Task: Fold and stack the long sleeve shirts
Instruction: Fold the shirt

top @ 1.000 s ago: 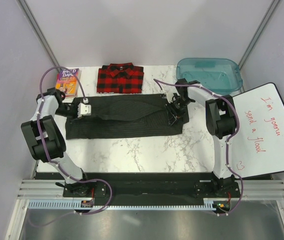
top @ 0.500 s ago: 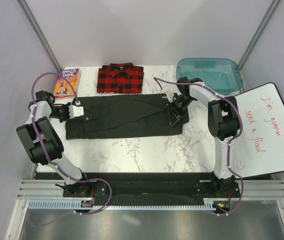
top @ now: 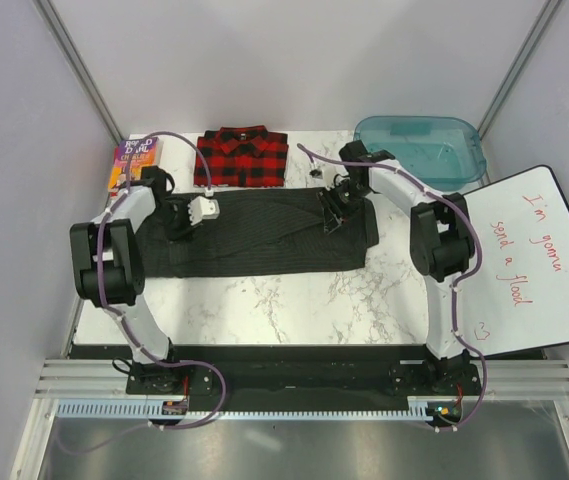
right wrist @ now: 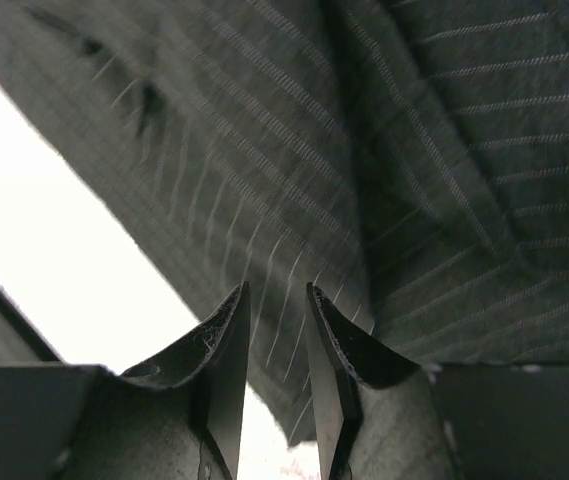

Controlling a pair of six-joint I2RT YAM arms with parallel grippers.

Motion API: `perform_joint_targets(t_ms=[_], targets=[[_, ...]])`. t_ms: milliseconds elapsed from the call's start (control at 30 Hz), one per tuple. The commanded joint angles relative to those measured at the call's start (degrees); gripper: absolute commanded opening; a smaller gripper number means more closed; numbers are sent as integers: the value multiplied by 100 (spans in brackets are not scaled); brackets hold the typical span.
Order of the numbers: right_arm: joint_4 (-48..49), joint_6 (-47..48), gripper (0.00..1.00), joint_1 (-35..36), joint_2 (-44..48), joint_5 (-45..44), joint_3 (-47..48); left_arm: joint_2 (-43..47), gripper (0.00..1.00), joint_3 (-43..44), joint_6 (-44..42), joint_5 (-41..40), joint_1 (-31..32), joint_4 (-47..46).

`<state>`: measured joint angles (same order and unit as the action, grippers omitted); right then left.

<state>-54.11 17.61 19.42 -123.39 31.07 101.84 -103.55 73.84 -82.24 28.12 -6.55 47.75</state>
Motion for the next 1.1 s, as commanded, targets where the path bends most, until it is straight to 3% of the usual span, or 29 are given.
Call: perform_joint_targets(t_ms=[0,233,467,600,800,900,967,1000,1033,1067], targets=[[673,-381,36,193,-247,-557,-146,-490,22,-10,1438,-948,66,112],[735,-170,34,282,-212,-1252,-771,-369,17,-809,1360,-1800,75,112],[568,111,34,282,105,-1402,-1105,413,16,-2084,877,-1828,136,322],[498,252,34,273,359,-1428,-1114,976,18,-1998,928,-1031,145,874],[419,445,36,282,894,-1139,-868,1986,20,-803,1420,463,136,1430],[410,489,37,282,1167,-1068,-868,2444,26,-275,1727,1280,83,1282],[392,507,38,273,1256,-1103,-981,2707,35,-46,2226,1704,83,799],[392,498,38,282,1317,-1138,-1026,2760,56,15,2430,2184,83,598],[401,498,38,282,1344,-1182,-1130,2770,91,60,2875,2450,83,204],[410,490,38,282,1362,-1234,-1184,2726,99,16,3211,2714,92,-87]])
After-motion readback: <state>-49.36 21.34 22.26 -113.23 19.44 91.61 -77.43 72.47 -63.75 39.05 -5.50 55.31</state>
